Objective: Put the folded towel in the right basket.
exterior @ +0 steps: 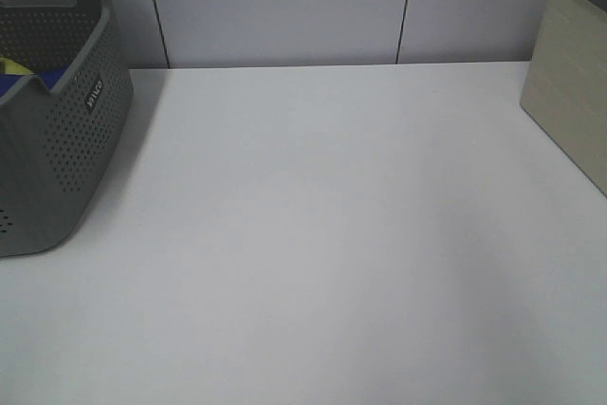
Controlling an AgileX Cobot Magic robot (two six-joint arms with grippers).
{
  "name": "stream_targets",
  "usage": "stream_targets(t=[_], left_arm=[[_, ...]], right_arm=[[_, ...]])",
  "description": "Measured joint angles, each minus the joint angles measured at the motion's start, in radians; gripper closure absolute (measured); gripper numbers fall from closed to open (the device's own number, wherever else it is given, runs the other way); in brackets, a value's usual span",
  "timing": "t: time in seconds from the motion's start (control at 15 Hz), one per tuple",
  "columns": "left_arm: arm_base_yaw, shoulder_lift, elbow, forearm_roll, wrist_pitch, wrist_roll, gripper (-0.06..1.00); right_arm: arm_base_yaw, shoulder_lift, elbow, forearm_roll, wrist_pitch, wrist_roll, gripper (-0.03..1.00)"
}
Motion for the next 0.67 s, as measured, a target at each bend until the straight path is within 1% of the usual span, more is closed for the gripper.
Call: stream_targets(t=[0.07, 0.2, 0.27, 0.4, 0.53, 0.6, 0.67], left_arm=[[0.0, 0.0, 0.0, 0.0, 0.0, 0.0, -0.05], [0.0, 0.0, 0.0, 0.0, 0.0, 0.0, -0.05], [0.0, 0.0, 0.0, 0.0, 0.0, 0.0, -0.05], [0.0, 0.0, 0.0, 0.0, 0.0, 0.0, -0.05], [0.0, 0.0, 0.0, 0.0, 0.0, 0.0, -0.05], [0.0, 0.0, 0.0, 0.0, 0.0, 0.0, -0.05], [0.0, 0.0, 0.0, 0.0, 0.0, 0.0, -0.05]], right_arm=[[0.018, -0.107, 0.09, 0.008, -0.002, 0.0, -0.01], [0.027, -0.342, 0.346, 0.011, -0.003, 0.0, -0.01], [0.027, -0.637, 0.633, 0.011, -0.018, 0.0, -0.01], [0.027, -0.933, 0.947, 0.033, -0.079, 0.0, -0.01], [0.027, -1.231, 1.194, 0.06, -0.092, -0.003, -0.01], [0.027, -1.312, 1.253, 0.062, -0.091, -0.005, -0.01], [0.027, -1.458, 1.356, 0.061, -0.084, -0.009, -0.01]])
